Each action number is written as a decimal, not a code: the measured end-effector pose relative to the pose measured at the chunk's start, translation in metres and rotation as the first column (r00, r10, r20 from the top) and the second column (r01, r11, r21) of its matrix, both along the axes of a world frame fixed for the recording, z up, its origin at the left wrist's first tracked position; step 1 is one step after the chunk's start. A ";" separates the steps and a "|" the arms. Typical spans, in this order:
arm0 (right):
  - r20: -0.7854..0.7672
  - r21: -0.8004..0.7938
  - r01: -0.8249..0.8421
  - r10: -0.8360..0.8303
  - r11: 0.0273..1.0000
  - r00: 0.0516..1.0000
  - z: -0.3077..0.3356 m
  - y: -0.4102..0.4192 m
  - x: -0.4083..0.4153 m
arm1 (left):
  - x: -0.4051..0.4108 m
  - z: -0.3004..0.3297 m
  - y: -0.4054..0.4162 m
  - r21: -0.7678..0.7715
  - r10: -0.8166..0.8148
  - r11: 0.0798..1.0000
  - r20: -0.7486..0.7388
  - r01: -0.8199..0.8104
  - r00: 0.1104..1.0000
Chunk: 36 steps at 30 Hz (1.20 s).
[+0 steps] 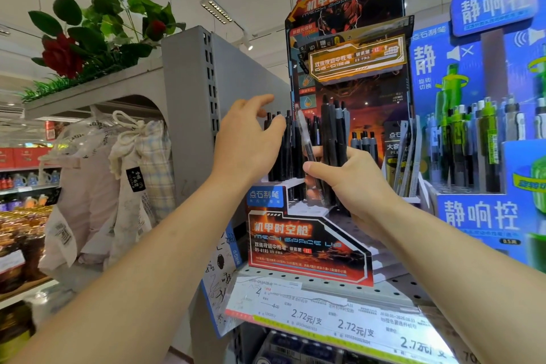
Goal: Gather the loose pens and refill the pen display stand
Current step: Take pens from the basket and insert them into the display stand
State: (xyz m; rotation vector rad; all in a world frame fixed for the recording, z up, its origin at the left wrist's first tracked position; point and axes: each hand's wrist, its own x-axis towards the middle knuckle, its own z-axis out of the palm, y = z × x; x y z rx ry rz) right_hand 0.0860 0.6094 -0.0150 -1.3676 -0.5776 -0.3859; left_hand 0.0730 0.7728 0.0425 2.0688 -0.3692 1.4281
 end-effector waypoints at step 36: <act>-0.115 0.101 0.067 -0.056 0.993 0.992 -0.006 -0.002 0.011 | -0.005 -0.038 -0.034 -0.183 0.063 0.983 0.232 -0.020 0.971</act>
